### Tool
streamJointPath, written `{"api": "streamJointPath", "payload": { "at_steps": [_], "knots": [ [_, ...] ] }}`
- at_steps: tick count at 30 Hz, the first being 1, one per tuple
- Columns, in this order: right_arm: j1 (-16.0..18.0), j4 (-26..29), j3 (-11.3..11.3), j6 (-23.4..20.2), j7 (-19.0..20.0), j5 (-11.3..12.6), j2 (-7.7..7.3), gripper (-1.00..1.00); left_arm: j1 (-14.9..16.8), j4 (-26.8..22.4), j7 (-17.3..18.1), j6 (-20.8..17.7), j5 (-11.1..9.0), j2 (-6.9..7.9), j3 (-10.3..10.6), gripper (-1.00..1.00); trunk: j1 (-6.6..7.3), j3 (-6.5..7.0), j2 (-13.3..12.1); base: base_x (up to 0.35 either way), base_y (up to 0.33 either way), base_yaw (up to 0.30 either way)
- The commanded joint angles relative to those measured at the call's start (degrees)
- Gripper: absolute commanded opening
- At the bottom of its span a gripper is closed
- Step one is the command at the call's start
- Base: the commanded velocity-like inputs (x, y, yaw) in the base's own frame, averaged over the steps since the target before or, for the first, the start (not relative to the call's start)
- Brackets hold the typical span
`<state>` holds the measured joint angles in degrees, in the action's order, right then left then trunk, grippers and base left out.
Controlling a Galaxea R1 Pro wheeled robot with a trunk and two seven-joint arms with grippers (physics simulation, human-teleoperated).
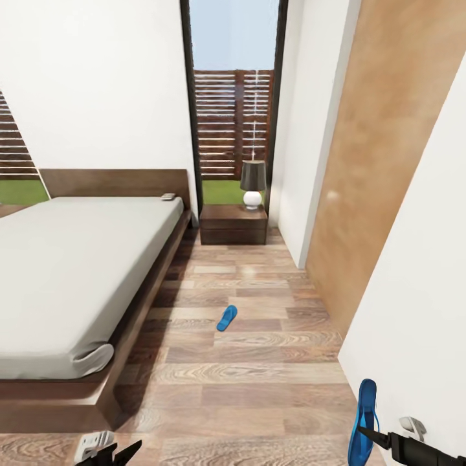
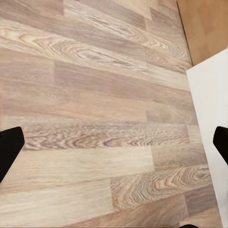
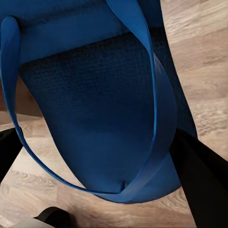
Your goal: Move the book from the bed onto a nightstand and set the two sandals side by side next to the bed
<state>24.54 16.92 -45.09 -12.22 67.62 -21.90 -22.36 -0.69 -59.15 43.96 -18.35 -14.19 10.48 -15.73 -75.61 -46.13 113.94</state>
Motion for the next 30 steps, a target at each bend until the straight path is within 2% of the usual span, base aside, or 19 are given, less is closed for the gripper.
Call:
{"api": "streamJointPath", "payload": {
  "at_steps": [1,10,26,27,28,30],
  "knots": [
    [0.07,0.04,-0.52,-0.61,0.32,-0.34,0.04,-1.00,-0.02,-0.06,0.07,-0.54,-0.48,0.02,-0.04,1.00,-0.03,-0.04,0.02,0.324,0.000,0.000],
    [0.07,-0.14,-0.52,-0.54,0.17,-0.34,0.04,-1.00,-0.02,-0.06,0.12,-0.47,-0.49,-0.02,-0.08,1.00,-0.03,-0.04,0.02,0.260,0.000,0.000],
    [0.07,-0.73,-0.52,-0.44,0.03,-0.47,0.21,-1.00,-0.02,0.25,0.08,-0.44,-0.44,-0.08,0.09,1.00,-0.03,-0.04,0.02,0.009,0.000,0.000],
    [0.07,-1.57,-0.49,-0.41,-0.07,-0.49,0.88,-1.00,-0.02,0.30,0.07,-0.44,-0.43,-0.09,0.12,1.00,-0.03,-0.04,0.02,0.000,0.000,0.000],
    [0.07,-2.87,-0.48,-0.38,-1.24,-0.50,2.83,-1.00,-0.02,0.34,0.07,-0.45,-0.41,-0.10,0.15,1.00,-0.03,-0.04,0.02,0.000,0.000,0.000],
    [0.07,-3.81,-0.47,-0.36,-5.28,-0.60,5.13,-1.00,-0.02,0.37,0.07,-0.43,-0.41,-0.11,0.16,1.00,-0.03,-0.04,0.02,0.004,0.000,0.000]
  ]
}}
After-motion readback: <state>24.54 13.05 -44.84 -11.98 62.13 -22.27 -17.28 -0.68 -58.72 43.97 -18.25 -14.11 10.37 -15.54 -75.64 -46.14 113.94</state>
